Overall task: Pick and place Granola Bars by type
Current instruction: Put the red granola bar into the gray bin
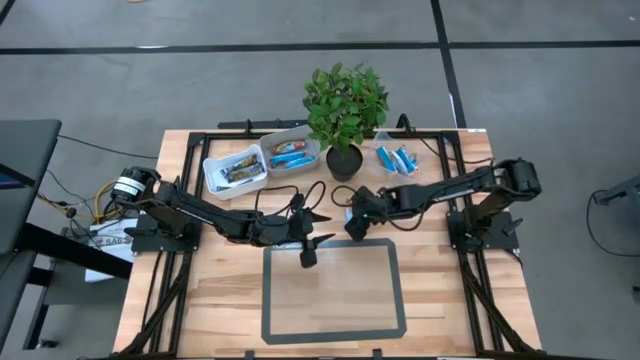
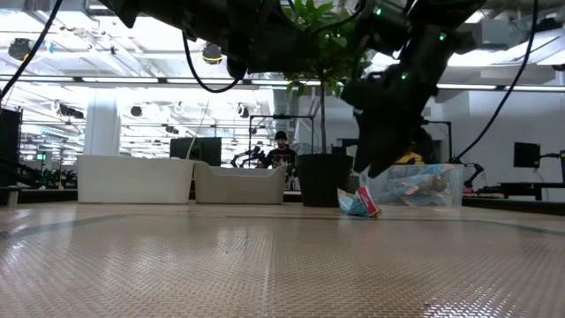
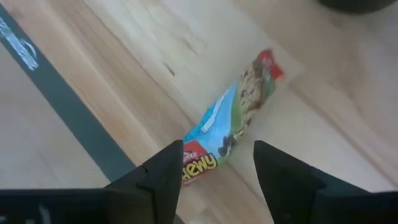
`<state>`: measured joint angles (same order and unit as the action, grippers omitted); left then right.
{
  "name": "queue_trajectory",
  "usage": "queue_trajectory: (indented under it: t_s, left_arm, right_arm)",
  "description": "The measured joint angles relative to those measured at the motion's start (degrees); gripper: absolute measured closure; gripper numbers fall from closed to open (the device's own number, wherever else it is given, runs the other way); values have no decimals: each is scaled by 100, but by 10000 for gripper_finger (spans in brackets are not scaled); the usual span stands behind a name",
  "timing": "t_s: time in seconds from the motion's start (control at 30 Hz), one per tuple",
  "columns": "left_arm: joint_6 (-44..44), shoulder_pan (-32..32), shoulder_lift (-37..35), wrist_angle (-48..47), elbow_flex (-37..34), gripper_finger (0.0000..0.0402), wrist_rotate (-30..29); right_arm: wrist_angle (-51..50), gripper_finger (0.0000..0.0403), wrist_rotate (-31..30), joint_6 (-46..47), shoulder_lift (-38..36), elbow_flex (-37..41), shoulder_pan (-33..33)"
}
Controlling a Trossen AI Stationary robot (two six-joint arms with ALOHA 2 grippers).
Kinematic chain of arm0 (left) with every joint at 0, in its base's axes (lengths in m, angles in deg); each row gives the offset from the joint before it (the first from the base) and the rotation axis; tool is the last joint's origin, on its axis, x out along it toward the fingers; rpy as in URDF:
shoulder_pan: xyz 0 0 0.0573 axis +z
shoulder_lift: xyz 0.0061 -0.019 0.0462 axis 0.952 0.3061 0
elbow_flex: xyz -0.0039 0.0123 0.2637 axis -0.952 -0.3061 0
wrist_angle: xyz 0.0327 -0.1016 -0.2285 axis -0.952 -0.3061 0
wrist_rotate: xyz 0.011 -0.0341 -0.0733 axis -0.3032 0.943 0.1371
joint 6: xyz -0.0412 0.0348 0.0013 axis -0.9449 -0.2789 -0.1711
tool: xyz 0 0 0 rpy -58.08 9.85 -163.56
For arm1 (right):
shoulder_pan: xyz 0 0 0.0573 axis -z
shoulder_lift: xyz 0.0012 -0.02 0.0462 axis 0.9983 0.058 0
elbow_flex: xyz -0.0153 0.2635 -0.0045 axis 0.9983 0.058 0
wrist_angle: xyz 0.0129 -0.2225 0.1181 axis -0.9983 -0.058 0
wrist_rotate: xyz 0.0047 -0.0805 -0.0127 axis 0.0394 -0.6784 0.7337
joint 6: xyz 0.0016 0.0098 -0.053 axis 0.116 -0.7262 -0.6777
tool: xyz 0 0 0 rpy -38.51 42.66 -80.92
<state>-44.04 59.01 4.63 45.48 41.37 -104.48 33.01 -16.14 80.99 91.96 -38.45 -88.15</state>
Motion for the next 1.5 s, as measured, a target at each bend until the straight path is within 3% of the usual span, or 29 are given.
queue_trajectory:
  t_s: [0.57,0.73,1.1,1.37,1.5]
  left_arm:
    - [-1,0,0,18,0,202,2]
    - [-8,2,0,16,0,202,4]
    - [-17,2,0,16,0,202,2]
    - [-43,-4,0,-52,-2,202,-65]
    - [-129,-82,-84,-276,-3,202,-501]
  right_arm:
    - [386,189,342,-68,784,0,4]
    - [405,224,344,-104,767,0,4]
    - [406,356,471,-129,760,0,-4]
    - [632,370,582,-257,732,0,-59]
    - [596,369,198,-137,570,-2,-225]
